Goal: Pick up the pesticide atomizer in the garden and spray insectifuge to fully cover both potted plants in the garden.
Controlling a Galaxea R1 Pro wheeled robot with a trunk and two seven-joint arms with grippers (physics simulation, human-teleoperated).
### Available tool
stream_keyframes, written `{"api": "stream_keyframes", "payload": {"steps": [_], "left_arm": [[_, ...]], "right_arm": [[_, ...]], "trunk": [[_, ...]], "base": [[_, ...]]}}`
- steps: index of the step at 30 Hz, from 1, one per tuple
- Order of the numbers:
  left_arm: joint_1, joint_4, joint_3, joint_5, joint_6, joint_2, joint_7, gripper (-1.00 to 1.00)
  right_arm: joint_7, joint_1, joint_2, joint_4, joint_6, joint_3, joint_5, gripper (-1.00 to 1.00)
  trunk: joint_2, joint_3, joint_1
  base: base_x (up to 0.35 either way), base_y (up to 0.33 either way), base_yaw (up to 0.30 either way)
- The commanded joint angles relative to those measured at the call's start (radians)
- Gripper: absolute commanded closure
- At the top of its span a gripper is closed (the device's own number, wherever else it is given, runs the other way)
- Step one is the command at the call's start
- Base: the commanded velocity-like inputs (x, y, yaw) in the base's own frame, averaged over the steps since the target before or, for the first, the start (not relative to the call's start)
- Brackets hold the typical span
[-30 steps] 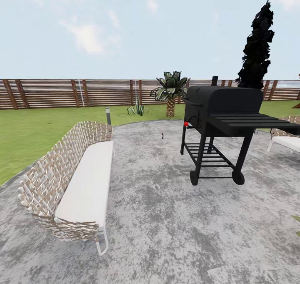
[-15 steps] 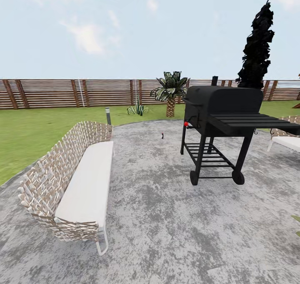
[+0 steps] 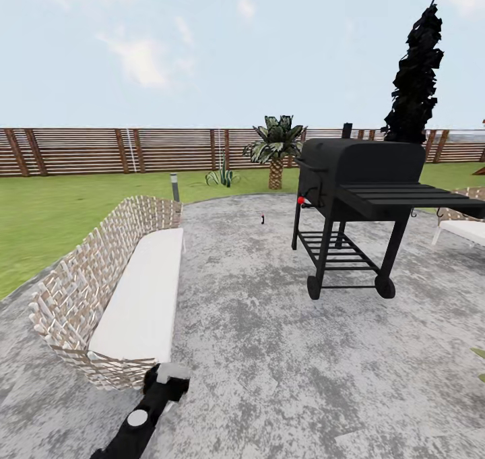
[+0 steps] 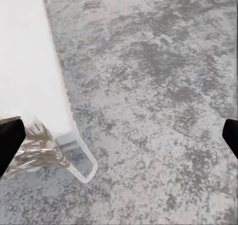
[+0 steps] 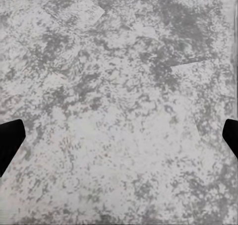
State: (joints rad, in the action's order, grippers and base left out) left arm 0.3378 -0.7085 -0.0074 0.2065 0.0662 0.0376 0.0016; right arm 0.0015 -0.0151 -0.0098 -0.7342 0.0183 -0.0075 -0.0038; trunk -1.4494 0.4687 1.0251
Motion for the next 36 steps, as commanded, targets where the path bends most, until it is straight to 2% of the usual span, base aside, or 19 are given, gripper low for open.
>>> {"api": "stream_keyframes", "payload": {"steps": [1, 6, 10, 14, 19, 36], "left_arm": [[0.030, 0.000, 0.001, -0.011, 0.004, 0.006, 0.000, -1.00], [0.099, 0.000, 0.001, -0.035, 0.011, 0.036, 0.000, -1.00], [0.108, 0.002, 0.001, -0.041, 0.012, 0.038, -0.001, -1.00], [0.110, 0.003, 0.003, -0.097, 0.012, 0.037, -0.001, -1.00], [0.110, 0.003, 0.003, -0.139, 0.012, 0.035, -0.001, -1.00], [0.110, 0.005, 0.004, -0.147, 0.012, 0.033, -0.002, -1.00]], "right_arm": [[0.000, 0.000, 0.001, -0.027, 0.002, -0.001, -0.001, -1.00], [-0.002, 0.000, 0.002, -0.074, 0.002, -0.002, 0.000, -1.00], [0.000, 0.000, 0.001, -0.081, 0.004, -0.002, 0.002, -1.00], [0.001, 0.000, -0.004, -0.093, 0.005, 0.002, 0.003, -1.00], [0.002, 0.000, -0.004, -0.099, 0.005, 0.005, 0.004, -1.00], [0.003, 0.000, -0.007, -0.100, 0.005, -0.001, 0.000, -1.00]], "trunk": [[-0.001, 0.001, 0.000], [-0.001, 0.001, 0.000], [-0.001, 0.001, 0.000], [-0.001, 0.001, 0.000], [-0.001, 0.001, 0.000], [-0.001, 0.001, 0.000]], "base": [[0.000, 0.000, 0.000], [0.000, 0.000, 0.000], [0.000, 0.000, 0.000], [0.000, 0.000, 0.000], [0.006, 0.000, 0.000], [0.241, -0.197, 0.000]]}}
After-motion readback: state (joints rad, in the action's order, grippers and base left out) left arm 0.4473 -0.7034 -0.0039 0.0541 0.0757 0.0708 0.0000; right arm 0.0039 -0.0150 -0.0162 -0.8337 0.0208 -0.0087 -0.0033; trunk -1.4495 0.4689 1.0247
